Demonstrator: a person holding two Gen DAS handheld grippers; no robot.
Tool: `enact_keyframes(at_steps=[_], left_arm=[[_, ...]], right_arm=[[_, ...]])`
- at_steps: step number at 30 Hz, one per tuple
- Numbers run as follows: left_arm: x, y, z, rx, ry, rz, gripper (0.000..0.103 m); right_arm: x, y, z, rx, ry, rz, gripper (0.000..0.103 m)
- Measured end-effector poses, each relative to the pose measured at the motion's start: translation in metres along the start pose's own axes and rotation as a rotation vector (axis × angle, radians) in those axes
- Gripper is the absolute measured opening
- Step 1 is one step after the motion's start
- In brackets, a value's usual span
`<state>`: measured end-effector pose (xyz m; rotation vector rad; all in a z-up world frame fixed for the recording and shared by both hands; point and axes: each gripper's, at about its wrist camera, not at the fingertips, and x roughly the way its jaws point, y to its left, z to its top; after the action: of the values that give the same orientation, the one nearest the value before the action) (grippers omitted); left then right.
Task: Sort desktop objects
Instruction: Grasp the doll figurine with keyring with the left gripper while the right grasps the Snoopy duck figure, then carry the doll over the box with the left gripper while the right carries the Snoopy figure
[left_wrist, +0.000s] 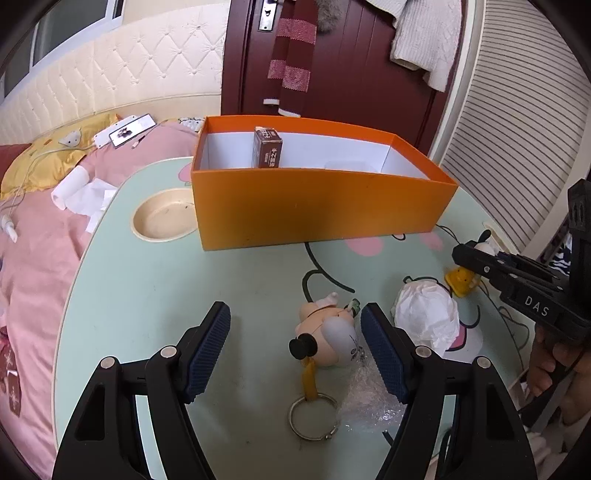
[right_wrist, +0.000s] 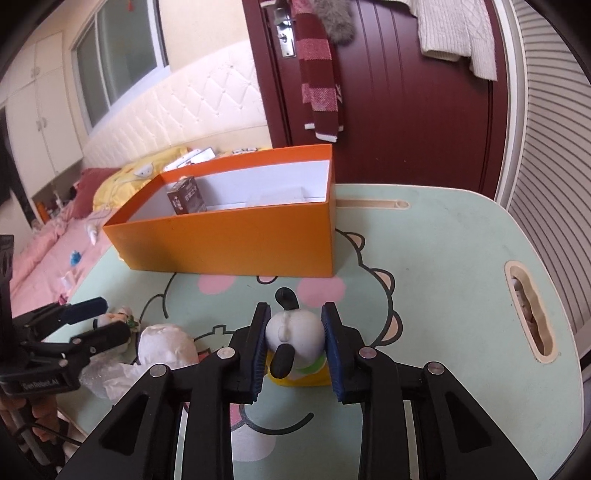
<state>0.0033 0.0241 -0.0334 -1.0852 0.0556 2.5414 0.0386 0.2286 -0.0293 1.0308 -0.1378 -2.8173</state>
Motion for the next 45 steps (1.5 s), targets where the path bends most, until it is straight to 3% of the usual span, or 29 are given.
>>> enact_keyframes(at_steps=[4,5,7,15,21,27,32,36,40,45], left_arm=[[0.012,0.000,0.000,0.022,0.027,0.074,0.067],[0.014,0.002,0.000,0.020,0.033,0.096,0.055],[0.013,0.006,0.002,0.009,0.031,0.140,0.038],[0.007,0.015,0.002,-0.039,0.000,0.102,0.038],[-0.020,0.009,0.016,-0.026,-0.141,0.076,0.038],[-0.032,0.003,0.054,0.006,-0.235,0.102,0.038],[-0.009,0.002,0.089,0.062,-0.223,0.109,0.038],[0.027,0.012,0.110,0.028,-0.125,0.122,0.038],[0.050,0.020,0.110,-0.012,-0.053,0.124,0.038],[0.050,0.012,0.103,0.024,-0.058,0.140,0.038]], right_arm=[[0.004,0.001,-0.002,-0.012,0.011,-0.019,0.035],[0.009,0.003,-0.003,-0.021,0.029,-0.031,0.043],[0.014,0.007,-0.007,-0.050,0.052,-0.072,0.046],[0.016,0.006,-0.014,-0.053,0.062,-0.092,0.044],[0.013,0.008,-0.010,-0.053,0.060,-0.084,0.042],[0.014,0.007,-0.008,-0.051,0.058,-0.081,0.042],[0.015,0.006,-0.007,-0.049,0.057,-0.079,0.042],[0.014,0.006,-0.008,-0.048,0.056,-0.076,0.042],[0.014,0.006,-0.008,-0.045,0.055,-0.074,0.042],[0.014,0.007,-0.008,-0.050,0.055,-0.076,0.042]])
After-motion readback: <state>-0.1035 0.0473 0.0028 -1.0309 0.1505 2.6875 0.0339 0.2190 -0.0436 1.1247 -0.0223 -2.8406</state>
